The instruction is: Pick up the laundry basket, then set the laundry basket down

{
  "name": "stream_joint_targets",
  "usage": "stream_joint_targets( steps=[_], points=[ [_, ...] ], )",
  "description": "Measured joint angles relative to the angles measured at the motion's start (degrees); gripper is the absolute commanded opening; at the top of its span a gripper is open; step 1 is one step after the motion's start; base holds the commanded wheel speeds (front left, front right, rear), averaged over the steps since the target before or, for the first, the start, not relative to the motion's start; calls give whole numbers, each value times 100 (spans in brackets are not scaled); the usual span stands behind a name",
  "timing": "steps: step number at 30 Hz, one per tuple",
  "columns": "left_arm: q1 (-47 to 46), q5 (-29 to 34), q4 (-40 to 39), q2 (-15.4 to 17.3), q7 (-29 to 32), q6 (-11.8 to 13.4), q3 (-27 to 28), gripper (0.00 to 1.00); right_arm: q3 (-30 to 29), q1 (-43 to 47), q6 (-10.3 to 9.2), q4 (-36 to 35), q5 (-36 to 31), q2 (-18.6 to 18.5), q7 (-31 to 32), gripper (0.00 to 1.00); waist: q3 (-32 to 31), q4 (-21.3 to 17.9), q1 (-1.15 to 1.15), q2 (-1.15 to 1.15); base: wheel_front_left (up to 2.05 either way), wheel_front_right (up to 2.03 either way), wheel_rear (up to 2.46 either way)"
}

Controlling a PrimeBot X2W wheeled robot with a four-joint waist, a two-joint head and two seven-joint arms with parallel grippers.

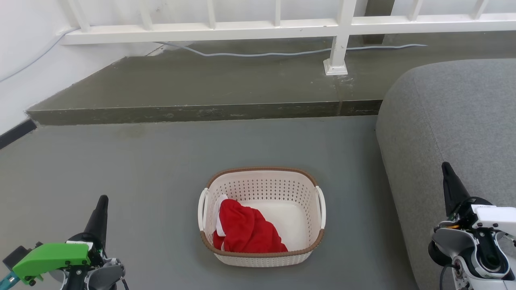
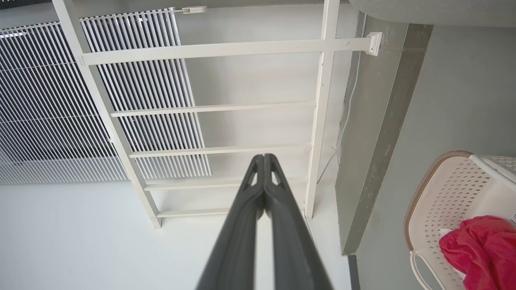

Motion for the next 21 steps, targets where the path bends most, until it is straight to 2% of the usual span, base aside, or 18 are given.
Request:
stream_joint_targets(
  steps=[21],
  points=[
    [0, 0, -1, 0, 0, 0, 0, 0, -14, -1, 0, -2, -1, 5, 33, 0, 1, 0, 0, 0, 0, 0, 0]
  ],
)
